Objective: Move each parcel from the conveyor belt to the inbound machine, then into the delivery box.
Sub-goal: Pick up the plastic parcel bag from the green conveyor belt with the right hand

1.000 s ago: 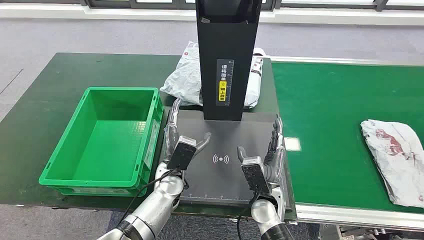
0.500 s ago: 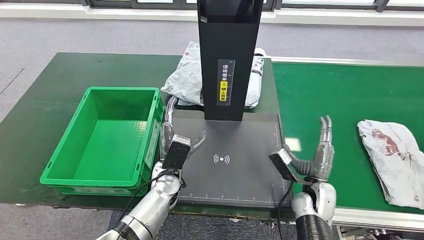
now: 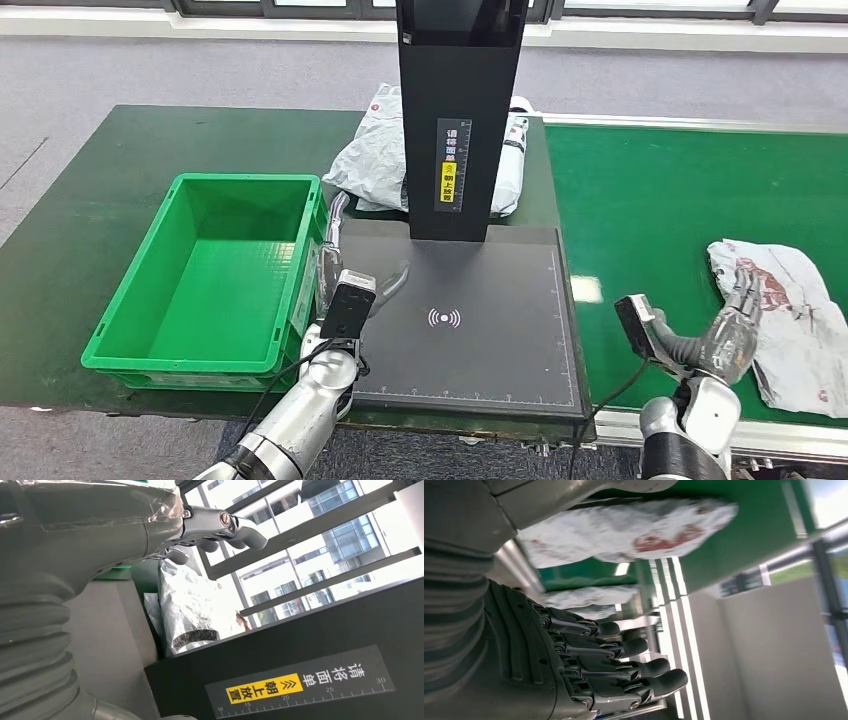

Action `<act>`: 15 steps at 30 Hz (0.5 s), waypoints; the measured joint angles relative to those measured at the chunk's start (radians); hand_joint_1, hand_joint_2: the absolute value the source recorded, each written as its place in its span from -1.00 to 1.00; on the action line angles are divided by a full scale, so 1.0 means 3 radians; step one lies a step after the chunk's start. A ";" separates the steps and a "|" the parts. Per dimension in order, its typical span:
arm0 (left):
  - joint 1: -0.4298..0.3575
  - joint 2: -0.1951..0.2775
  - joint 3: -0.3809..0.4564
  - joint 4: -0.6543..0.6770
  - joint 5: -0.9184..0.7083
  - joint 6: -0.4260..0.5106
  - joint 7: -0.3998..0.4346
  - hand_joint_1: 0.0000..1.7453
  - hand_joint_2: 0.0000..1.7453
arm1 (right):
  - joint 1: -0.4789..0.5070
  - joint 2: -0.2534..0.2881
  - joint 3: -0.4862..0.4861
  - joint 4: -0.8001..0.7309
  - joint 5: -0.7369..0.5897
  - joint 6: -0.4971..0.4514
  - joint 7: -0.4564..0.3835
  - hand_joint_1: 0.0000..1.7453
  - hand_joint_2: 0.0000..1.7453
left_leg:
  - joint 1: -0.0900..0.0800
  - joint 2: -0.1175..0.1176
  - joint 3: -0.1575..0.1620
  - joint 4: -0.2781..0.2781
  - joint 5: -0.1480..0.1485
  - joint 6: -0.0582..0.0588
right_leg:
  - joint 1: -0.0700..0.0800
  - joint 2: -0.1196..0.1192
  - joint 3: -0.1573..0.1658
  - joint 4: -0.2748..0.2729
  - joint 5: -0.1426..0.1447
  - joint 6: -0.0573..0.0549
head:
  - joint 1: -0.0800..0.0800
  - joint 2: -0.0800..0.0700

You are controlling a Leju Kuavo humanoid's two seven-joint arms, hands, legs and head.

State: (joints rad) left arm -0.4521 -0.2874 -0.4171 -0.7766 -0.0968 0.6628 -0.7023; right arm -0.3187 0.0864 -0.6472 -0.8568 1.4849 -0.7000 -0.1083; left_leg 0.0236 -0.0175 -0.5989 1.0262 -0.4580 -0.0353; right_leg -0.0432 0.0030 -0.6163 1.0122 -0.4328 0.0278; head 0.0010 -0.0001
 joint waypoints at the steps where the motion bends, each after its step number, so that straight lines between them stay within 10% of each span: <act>1: 0.0000 0.0000 0.0001 0.0000 0.0008 0.0000 0.0000 -1.00 1.00 | -0.0026 -0.0063 -0.0014 0.0095 0.0058 0.0000 0.0175 -1.00 1.00 | -0.0001 0.0000 0.0000 0.0000 0.0000 0.0001 | -0.0001 0.0000 0.0000 0.0000 0.0000 0.0001 | 0.0000 0.0000; 8: -0.0001 0.0000 0.0012 0.0001 0.0031 0.0008 0.0000 -1.00 1.00 | -0.0194 -0.0445 -0.0018 0.0807 0.0123 0.0000 0.0923 -1.00 1.00 | -0.0003 -0.0001 -0.0001 0.0000 0.0003 0.0005 | -0.0003 -0.0002 0.0000 0.0000 0.0002 0.0005 | -0.0001 0.0000; 15: -0.0001 -0.0003 0.0013 0.0001 0.0025 0.0013 0.0000 -1.00 1.00 | -0.0255 -0.0595 -0.0018 0.1147 0.0124 0.0000 0.1020 -1.00 1.00 | -0.0003 -0.0001 -0.0002 0.0000 0.0003 0.0006 | -0.0003 -0.0003 0.0000 0.0000 0.0002 0.0005 | -0.0001 0.0000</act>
State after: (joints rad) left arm -0.4524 -0.2885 -0.4132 -0.7763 -0.0893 0.6668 -0.7023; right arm -0.3953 -0.0921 -0.6527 -0.5127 1.5221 -0.7000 0.1975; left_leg 0.0227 -0.0177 -0.5994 1.0262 -0.4570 -0.0335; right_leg -0.0439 0.0023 -0.6163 1.0122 -0.4323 0.0294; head 0.0008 -0.0002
